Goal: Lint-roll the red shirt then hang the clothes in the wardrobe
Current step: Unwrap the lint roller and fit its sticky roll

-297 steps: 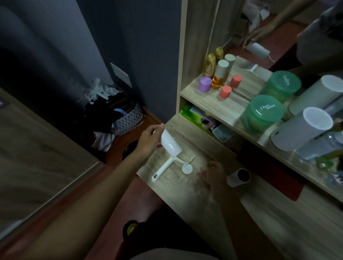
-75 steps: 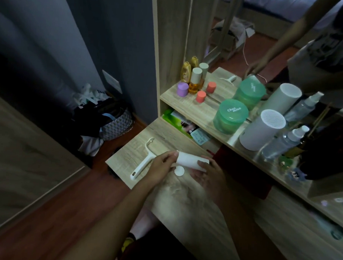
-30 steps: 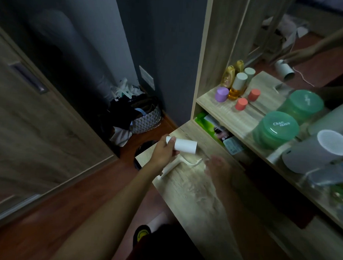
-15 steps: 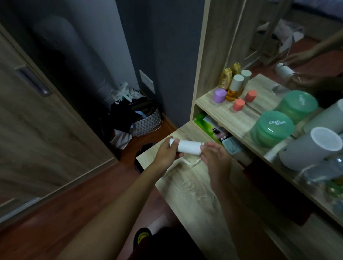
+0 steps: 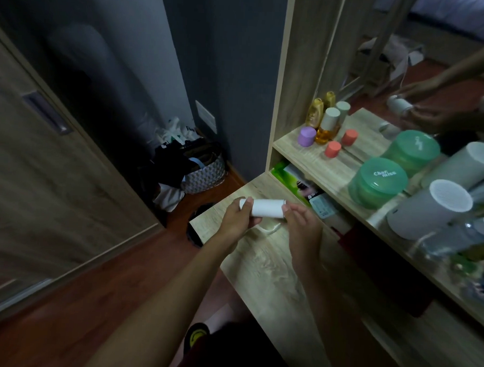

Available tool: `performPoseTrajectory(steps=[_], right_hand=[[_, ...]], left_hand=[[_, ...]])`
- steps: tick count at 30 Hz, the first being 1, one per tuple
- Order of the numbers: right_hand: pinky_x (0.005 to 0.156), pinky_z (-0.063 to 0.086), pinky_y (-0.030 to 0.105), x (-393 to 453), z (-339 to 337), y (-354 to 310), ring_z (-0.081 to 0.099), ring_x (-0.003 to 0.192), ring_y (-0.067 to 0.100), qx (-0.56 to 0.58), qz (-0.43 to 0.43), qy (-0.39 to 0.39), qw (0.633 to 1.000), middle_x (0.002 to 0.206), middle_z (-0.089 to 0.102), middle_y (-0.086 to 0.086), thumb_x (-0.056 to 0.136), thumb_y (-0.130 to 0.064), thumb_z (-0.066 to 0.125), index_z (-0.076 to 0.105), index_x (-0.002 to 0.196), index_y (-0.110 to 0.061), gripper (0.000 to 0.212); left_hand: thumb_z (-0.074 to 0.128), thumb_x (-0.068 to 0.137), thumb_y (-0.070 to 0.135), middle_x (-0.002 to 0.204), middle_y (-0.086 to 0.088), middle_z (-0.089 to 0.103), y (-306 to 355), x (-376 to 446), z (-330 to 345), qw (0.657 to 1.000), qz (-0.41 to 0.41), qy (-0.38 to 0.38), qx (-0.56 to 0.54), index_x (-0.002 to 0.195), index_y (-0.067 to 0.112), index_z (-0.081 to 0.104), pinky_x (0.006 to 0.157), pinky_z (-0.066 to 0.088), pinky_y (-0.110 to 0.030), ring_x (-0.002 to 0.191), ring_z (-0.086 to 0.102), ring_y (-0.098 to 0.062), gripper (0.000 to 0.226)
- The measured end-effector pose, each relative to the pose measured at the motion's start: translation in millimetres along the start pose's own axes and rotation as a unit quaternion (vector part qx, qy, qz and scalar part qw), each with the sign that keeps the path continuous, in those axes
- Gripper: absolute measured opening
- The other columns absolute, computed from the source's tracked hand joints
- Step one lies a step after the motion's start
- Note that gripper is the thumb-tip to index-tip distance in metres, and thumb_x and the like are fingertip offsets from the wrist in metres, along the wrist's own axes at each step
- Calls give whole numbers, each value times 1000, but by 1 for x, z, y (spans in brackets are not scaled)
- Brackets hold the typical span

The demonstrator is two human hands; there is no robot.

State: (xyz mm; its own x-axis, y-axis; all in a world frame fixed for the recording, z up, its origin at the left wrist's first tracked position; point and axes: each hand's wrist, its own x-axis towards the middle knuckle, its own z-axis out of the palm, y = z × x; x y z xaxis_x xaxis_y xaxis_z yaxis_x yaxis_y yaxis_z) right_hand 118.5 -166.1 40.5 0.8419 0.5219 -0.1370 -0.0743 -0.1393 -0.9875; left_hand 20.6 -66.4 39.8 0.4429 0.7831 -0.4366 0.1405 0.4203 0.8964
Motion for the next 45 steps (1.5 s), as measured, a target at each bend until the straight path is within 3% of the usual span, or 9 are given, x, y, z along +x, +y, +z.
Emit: performPoseTrajectory(steps=[5,10,18,24,30,36,39,42,45], right_hand=[[89,56,39,0,4,3,63,98,1,41,30,-17,999,101,64,-21,90,-12,61,66,116,-19,28],[85,57,43,1,4,1,61,109,18,76,51,-47,995,119,60,-4,89,-14,61,56,131,-23,43],[75,59,36,7,2,-7,62,104,22,116,99,-81,985,116,56,3,88,-9,64,54,126,-12,40],[70,60,35,15,4,-16,71,91,26,133,136,-120,974,109,67,17,88,-8,65,54,106,-7,21],[65,55,29,26,7,-14,65,77,17,10,139,-139,980,99,66,5,92,-19,59,59,113,-20,21],[49,44,26,24,26,41,52,55,16,-82,267,-181,943,72,57,8,95,-24,54,42,125,-39,36],[52,48,28,23,38,59,55,58,17,-150,273,-214,926,80,58,8,93,-33,56,41,134,-32,44],[53,50,29,22,44,66,60,59,20,-221,250,-197,922,85,62,8,89,-38,58,57,117,-13,38],[66,58,36,22,46,80,69,77,26,-281,217,-176,918,93,71,12,75,-65,52,63,107,-11,64]], left_hand=[[49,96,38,104,-17,63,-2,-1,4,1000,-21,0,22,121,4,52,83,57,-34,83,67,-21,43],[49,95,41,83,-14,63,5,-11,9,996,-42,-46,61,118,5,49,54,51,-23,54,61,-11,44],[32,95,30,103,-16,62,19,-18,9,979,3,-89,181,111,20,52,45,42,-24,60,63,-23,28],[30,99,33,88,-11,64,40,-19,8,953,3,-146,266,138,35,32,40,46,-23,46,60,-19,39],[34,95,34,82,-11,66,46,0,-2,971,-28,-105,214,130,29,43,49,50,-31,58,63,-31,37],[38,97,32,99,-15,56,50,13,-16,993,-111,10,-47,130,32,45,40,47,-25,66,59,-23,34],[38,98,35,100,-18,56,48,17,-28,990,-115,50,-66,133,21,47,37,44,-19,60,58,-22,38],[39,97,36,88,-16,58,45,21,-39,987,-121,69,-82,129,8,52,36,43,-20,52,59,-21,44],[41,96,37,79,-14,59,44,24,-49,987,-117,76,-84,119,4,57,37,44,-20,43,60,-17,44]])
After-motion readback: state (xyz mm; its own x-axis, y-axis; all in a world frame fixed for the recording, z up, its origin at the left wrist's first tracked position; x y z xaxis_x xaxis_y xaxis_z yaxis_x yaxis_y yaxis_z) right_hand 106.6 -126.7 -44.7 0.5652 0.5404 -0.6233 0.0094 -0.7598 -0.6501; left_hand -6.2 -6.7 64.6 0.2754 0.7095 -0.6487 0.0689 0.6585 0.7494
